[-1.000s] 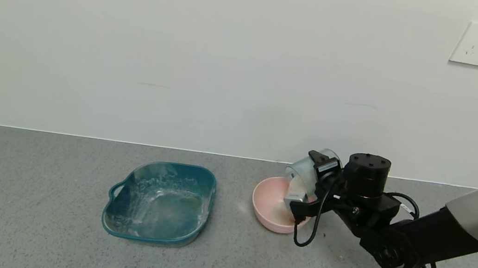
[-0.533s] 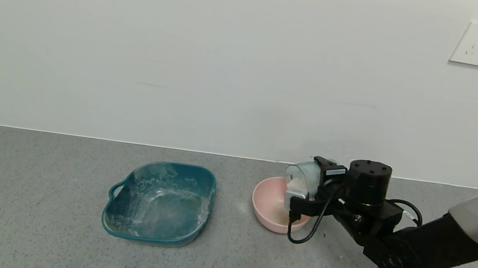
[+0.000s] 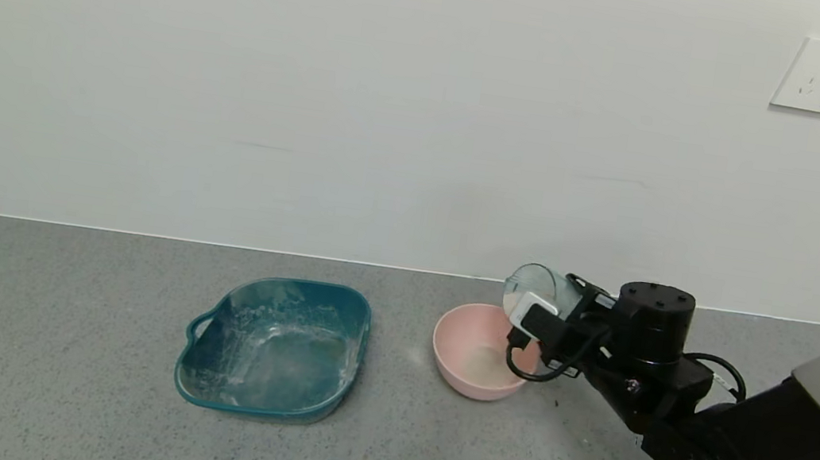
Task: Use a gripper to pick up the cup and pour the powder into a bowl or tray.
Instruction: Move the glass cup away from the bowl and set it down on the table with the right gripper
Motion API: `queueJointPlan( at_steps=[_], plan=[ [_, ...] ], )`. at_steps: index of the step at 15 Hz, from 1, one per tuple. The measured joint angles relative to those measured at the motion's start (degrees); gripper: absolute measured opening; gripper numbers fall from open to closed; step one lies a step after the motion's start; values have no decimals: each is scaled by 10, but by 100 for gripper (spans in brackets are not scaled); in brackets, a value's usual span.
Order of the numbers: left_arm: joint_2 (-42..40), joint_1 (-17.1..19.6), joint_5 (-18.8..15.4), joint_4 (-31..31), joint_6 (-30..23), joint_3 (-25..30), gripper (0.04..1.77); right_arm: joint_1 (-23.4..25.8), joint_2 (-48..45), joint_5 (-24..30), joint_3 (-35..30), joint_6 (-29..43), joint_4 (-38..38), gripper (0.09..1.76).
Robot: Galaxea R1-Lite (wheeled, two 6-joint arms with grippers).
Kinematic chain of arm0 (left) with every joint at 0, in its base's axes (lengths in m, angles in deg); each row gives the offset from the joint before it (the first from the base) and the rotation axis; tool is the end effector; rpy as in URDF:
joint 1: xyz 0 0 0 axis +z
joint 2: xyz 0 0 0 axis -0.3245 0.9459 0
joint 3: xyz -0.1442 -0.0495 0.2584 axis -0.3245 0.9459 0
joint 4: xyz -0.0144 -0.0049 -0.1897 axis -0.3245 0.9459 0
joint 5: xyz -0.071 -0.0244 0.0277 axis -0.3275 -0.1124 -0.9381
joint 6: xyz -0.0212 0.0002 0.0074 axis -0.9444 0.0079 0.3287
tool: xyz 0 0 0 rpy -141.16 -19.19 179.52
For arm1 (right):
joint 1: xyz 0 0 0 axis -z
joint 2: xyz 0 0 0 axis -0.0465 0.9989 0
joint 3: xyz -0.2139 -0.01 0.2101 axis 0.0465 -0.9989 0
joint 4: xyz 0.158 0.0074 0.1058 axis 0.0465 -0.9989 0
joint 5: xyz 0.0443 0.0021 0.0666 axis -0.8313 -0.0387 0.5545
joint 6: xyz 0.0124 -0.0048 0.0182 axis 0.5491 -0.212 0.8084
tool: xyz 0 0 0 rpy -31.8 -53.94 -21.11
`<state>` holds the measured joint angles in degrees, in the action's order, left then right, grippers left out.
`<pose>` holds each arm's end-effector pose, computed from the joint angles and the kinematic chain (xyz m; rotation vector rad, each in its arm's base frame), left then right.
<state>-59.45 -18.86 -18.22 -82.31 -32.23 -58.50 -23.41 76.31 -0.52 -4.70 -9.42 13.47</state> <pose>-0.0228 0.0000 0.0755 0.0000 -0.0001 0.0026 0.3461 0.1632 0.0983 -1.1221 0.0576 0.2855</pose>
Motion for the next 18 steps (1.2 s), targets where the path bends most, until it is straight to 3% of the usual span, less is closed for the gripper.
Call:
queueJointPlan(
  at_steps=[11,15,18],
  plan=[
    [0,0,0,0,0,0,176,41,-43,-19,-83,483,49,134],
    [0,0,0,0,0,0,176,57,-44,-20,-95,570,75,134],
    [0,0,0,0,0,0,176,56,-35,-20,-96,585,116,134]
  ],
)
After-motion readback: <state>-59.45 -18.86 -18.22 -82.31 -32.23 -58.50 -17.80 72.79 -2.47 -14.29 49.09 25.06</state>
